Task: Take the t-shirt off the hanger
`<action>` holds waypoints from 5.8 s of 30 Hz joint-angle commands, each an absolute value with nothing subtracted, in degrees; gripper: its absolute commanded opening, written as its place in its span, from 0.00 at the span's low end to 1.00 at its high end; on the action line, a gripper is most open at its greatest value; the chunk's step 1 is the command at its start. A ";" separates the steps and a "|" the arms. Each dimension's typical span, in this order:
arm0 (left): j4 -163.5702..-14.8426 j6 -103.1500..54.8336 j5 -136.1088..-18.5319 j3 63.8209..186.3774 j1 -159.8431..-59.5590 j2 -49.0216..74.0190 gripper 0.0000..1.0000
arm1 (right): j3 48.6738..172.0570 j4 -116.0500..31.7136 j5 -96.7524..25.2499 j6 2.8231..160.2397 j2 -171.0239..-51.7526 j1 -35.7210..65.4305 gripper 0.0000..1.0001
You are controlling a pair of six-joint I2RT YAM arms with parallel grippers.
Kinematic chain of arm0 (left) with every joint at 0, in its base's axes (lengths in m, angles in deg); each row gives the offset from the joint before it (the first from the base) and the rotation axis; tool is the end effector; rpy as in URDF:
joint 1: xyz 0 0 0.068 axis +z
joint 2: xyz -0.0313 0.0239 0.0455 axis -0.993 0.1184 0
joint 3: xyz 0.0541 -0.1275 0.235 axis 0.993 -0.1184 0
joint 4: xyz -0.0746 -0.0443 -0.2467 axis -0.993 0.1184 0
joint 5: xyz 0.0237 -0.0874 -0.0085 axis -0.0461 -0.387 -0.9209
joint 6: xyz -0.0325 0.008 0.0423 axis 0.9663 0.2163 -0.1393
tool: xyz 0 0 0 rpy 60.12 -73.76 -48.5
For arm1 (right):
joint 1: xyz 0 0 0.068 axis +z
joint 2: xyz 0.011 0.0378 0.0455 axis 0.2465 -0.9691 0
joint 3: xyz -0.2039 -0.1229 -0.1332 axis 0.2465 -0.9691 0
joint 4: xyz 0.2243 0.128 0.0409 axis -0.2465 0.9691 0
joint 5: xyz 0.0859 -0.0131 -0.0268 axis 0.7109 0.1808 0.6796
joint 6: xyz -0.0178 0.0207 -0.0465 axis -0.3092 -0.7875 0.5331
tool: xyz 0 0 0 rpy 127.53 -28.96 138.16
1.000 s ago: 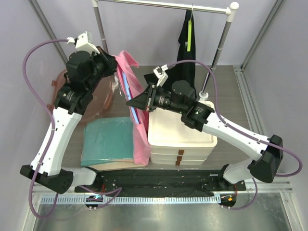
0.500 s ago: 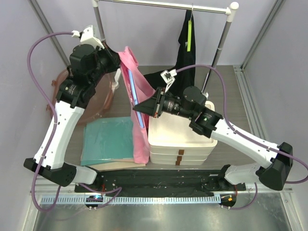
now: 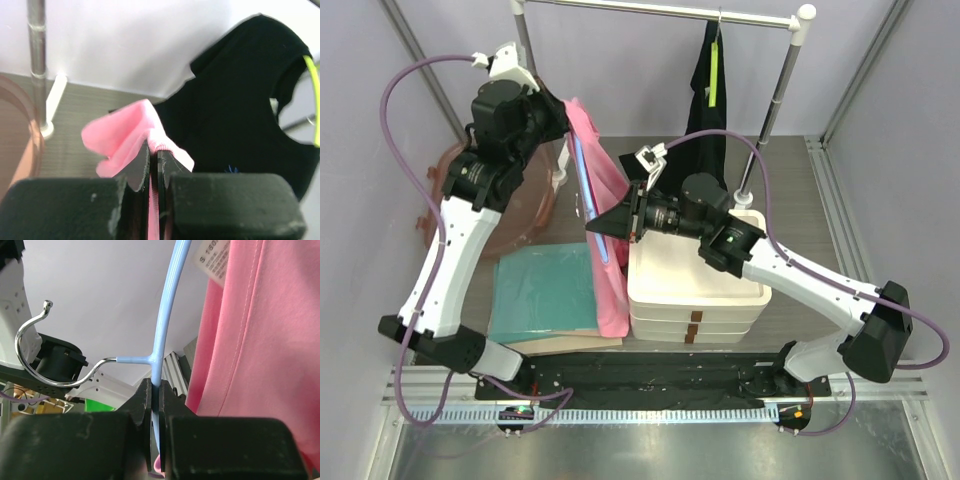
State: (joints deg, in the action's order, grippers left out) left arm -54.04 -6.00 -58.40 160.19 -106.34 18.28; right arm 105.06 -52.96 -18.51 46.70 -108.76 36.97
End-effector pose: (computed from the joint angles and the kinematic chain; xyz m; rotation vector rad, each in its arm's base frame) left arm 0.2615 -0.1045 0.5227 -0.2398 1.7024 -0.5320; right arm 0.1915 0.2624 0.4007 -0.5405 1.6952 1.5670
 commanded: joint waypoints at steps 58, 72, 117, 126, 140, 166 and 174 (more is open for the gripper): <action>-54.43 0.56 -78.03 151.54 -95.24 4.76 0.00 | 118.66 -53.13 -15.88 34.83 -114.42 38.46 0.01; -53.00 0.13 -82.32 150.49 -95.24 6.44 0.34 | 120.69 -58.85 -17.64 26.13 -117.05 33.54 0.01; -65.04 23.94 -90.15 117.88 -99.73 -8.85 0.45 | 121.39 -61.66 -17.02 23.22 -118.02 31.69 0.01; -62.59 22.01 -84.10 122.26 -99.72 -10.96 0.00 | 117.35 -60.35 -17.64 25.15 -115.74 31.69 0.01; -56.79 18.14 -72.31 140.27 -99.72 1.75 0.00 | 111.81 -60.25 -17.73 24.98 -112.40 32.92 0.01; -43.95 -10.15 -80.92 149.96 -99.73 6.53 0.38 | 113.57 -55.51 -12.54 25.77 -108.88 33.10 0.01; -46.93 -10.96 -84.26 149.70 -99.81 8.90 0.52 | 115.06 -55.95 -12.10 25.33 -110.64 33.01 0.01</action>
State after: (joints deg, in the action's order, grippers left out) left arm -44.14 -9.08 -80.85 149.11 -99.95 8.62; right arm 111.44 -50.84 -13.68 25.26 -111.41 32.75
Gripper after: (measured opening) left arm 0.493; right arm 0.057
